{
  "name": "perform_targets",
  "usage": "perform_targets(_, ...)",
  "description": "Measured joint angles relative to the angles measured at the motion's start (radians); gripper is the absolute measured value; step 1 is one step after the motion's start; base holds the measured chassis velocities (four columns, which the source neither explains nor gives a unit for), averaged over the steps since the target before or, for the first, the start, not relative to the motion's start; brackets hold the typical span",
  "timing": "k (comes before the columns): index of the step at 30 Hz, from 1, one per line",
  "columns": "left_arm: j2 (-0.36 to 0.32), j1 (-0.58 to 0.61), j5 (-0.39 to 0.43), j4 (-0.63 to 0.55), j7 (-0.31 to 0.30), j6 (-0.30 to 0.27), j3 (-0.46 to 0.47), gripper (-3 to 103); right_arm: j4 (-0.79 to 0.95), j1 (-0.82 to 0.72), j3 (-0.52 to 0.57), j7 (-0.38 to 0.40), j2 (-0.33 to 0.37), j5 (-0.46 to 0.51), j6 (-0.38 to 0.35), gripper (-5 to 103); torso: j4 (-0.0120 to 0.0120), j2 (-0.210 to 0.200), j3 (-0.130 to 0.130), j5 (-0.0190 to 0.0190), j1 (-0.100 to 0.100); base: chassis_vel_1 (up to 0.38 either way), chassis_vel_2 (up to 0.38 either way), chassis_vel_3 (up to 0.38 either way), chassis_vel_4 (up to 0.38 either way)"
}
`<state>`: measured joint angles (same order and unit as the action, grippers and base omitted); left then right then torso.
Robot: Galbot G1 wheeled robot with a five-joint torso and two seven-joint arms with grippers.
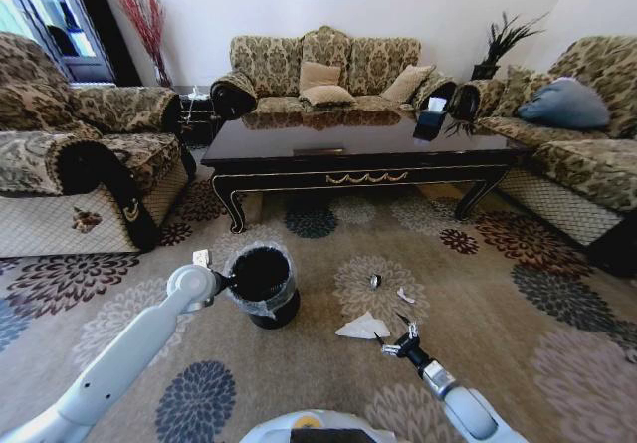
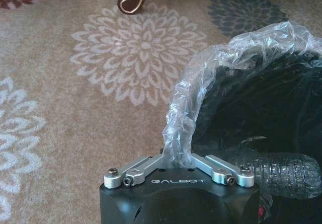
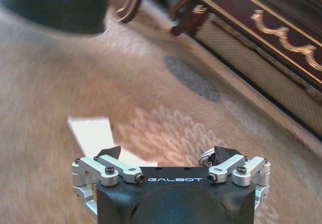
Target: Move to the front of the table and pick up the trash from the floor, then place it into the trash bin.
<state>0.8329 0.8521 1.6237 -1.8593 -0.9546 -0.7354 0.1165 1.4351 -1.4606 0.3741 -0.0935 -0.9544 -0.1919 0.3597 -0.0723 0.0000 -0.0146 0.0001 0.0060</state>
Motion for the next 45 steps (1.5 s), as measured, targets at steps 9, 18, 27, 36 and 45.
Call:
perform_targets(9, -0.025, 0.021, 0.002, -0.008, -0.004, 0.0, 0.014, 0, -0.21, 0.128, -0.033, 0.026, -0.028, -0.217, 0.084, 103, 0.0003, 0.0, 0.0, 0.0, 0.0, 0.0, 0.0, 0.0, 0.0)
perform_targets(18, -0.026, 0.024, 0.008, -0.011, -0.005, 0.0, 0.014, 0, -0.349, 0.211, -0.041, 0.045, -0.058, -0.294, 0.133, 79, 0.0001, 0.0, 0.0, -0.0002, 0.0, 0.0, 0.0, 0.0, 0.0)
perform_targets(27, -0.038, 0.031, 0.014, -0.011, -0.006, 0.0, 0.022, 0, -0.433, 0.261, -0.053, 0.053, -0.08, -0.341, 0.153, 76, 0.0002, 0.0, 0.0, 0.0, 0.0, 0.0, 0.0, 0.0, 0.0)
perform_targets(36, -0.022, 0.027, 0.014, 0.012, -0.002, 0.0, 0.015, 0, -0.313, 0.18, -0.021, 0.044, -0.047, -0.27, 0.141, 96, 0.0001, 0.0, 0.0, -0.0006, 0.0, 0.0, 0.0, 0.0, 0.0)
perform_targets(45, -0.017, 0.016, 0.013, 0.01, 0.0, 0.0, 0.006, 0, -0.38, 0.198, -0.012, 0.045, -0.081, -0.318, 0.154, 99, 0.0002, 0.0, 0.0, 0.0, 0.0, 0.0, 0.0, 0.0, 0.0)
